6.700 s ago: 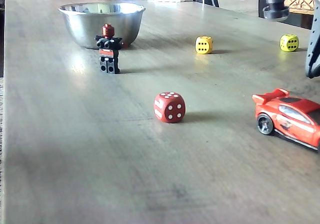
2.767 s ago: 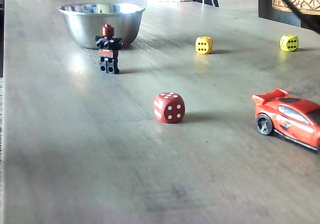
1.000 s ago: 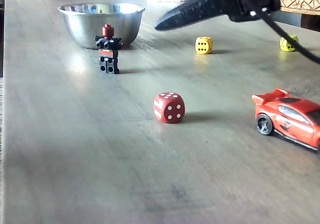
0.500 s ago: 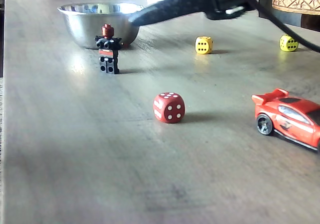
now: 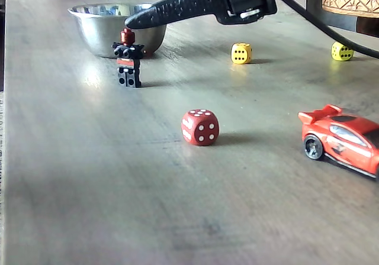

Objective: Pick up the lego figure and place in bowl

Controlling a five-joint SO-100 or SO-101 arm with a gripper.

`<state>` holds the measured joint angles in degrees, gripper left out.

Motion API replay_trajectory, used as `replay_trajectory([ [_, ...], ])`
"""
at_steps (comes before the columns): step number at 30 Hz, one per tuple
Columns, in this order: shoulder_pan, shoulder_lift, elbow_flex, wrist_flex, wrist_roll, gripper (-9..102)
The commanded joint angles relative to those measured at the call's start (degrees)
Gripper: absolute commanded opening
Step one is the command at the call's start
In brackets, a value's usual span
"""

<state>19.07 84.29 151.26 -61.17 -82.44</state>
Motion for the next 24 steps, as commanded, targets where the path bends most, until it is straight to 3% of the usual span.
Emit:
replay_trajectory([
  [1, 0.2, 0.1, -2.4, -1.2, -0.6, 22],
  [10, 0.6, -3.0, -2.5, -1.2, -8.0, 22],
  [24, 0.5, -3.2, -2.8, -1.2, -7.9, 23],
])
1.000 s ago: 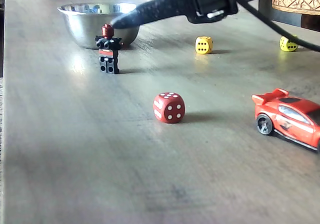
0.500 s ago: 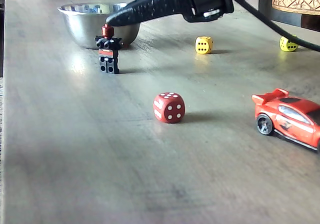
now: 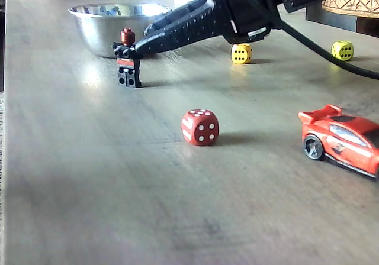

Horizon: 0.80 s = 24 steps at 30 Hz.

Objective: Pick up the lego figure and place in bowl

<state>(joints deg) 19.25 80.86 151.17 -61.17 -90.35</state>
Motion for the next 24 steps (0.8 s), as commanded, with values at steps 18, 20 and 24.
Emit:
replay_trajectory([
  [18, 0.4, -1.8, -4.5, -1.2, 0.1, 33],
  [20, 0.4, -1.9, -5.3, -1.2, 0.4, 33],
  [24, 0.4, -3.5, -7.4, -1.2, 0.4, 33],
])
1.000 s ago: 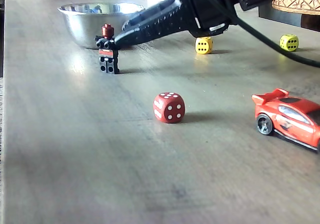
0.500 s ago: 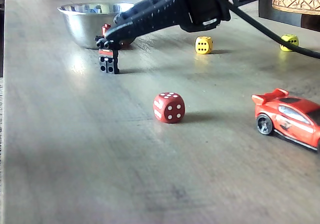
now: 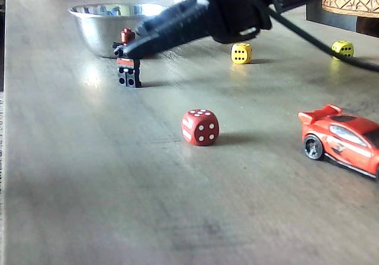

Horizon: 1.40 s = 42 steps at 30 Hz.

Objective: Pick up the lego figure and place in bowl

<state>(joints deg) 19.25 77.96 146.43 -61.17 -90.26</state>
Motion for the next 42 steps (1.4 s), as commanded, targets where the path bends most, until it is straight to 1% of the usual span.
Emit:
replay_trajectory([
  [1, 0.4, -1.4, -2.9, -1.2, 0.0, 33],
  [16, 0.4, -8.1, -8.1, -1.2, -0.4, 33],
  [37, 0.5, -8.8, -8.1, -1.2, -0.4, 32],
  [42, 0.5, -8.8, -8.1, -1.2, -0.4, 28],
])
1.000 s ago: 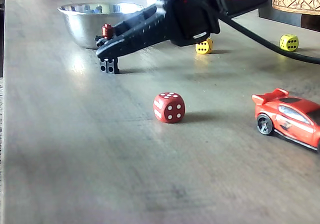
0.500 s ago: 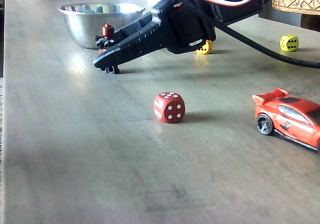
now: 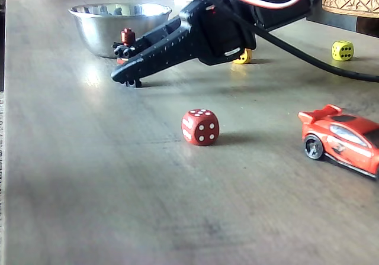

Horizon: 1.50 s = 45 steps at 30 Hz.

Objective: Pick up the lego figure and place in bowl

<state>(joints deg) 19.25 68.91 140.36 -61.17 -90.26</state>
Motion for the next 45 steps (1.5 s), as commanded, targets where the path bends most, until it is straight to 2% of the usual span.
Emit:
replay_trajectory([
  [1, 0.5, 0.3, -2.0, -1.2, -0.4, 26],
  [10, 0.5, 0.3, -2.0, -1.2, -0.4, 19],
  [45, 0.5, 0.3, -2.0, -1.2, 0.1, 19],
])
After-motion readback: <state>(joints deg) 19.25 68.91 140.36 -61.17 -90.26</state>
